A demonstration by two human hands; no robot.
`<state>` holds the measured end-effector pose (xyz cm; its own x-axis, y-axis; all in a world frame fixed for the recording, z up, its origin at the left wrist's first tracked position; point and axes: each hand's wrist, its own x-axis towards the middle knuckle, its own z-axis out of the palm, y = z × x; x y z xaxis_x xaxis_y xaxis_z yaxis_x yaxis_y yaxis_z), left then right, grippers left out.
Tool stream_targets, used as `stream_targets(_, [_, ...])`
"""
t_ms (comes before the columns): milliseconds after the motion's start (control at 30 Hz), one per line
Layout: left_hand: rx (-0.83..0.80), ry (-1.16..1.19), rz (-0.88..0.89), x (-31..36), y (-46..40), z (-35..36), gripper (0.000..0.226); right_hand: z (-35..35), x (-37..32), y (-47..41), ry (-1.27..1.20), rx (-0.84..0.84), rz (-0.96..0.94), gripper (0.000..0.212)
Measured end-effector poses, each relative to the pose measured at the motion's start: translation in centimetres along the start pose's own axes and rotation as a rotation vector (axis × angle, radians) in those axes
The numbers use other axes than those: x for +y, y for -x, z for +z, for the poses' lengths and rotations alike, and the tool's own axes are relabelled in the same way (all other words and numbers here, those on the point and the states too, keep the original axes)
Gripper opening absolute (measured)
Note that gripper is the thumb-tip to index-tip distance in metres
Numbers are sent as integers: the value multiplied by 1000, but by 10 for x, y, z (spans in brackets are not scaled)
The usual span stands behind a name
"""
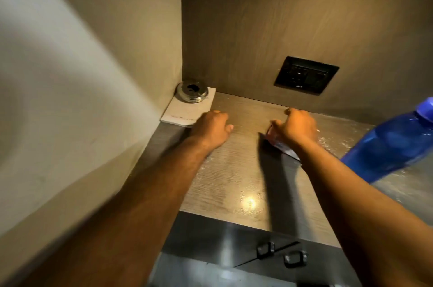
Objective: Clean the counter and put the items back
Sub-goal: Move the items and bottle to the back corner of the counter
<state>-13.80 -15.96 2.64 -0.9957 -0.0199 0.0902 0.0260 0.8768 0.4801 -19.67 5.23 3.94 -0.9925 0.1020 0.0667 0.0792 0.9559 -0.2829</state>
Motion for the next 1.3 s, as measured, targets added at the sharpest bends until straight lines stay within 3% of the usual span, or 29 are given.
stream_targets(133, [-131,209,-93,69,-16,40,31,-19,50,5,27,-115,305,42])
stream_targets(267, [-247,255,-185,107,-30,68,30,-3,45,11,27,-213,375,41])
stream_targets(367, [-204,387,-322,119,-39,77,28,5,35,13,-2,-165,457,47])
stream_targets(500, [-62,812,-528,113,-42,70,30,14,36,12,-232,-127,385,48])
stream_targets(667, [124,1083,-553,71,-41,30,34,21,-9,15,-860,112,260,47])
stream_targets(767, [279,1161,-618,26,-36,-9,24,26,-54,14,-760,80,42,71])
stream_targets(867, [361,1157,-703,-22,-24,-46,12,41,-90,20,-767,-133,-107,83])
stream_targets(933, [365,1129,-739,-45,-15,-59,15,54,-108,25,-788,-281,-177,73])
stream_targets(1000, [314,890,-756,-56,-5,-66,23,65,-130,28,-799,-383,-220,50])
stream_targets(1100, [256,458,-699,-53,4,-60,29,79,-150,33,-731,-377,-282,12])
stream_targets(1300, [311,197,-657,-51,10,-39,37,91,-155,43,-759,-325,-323,25])
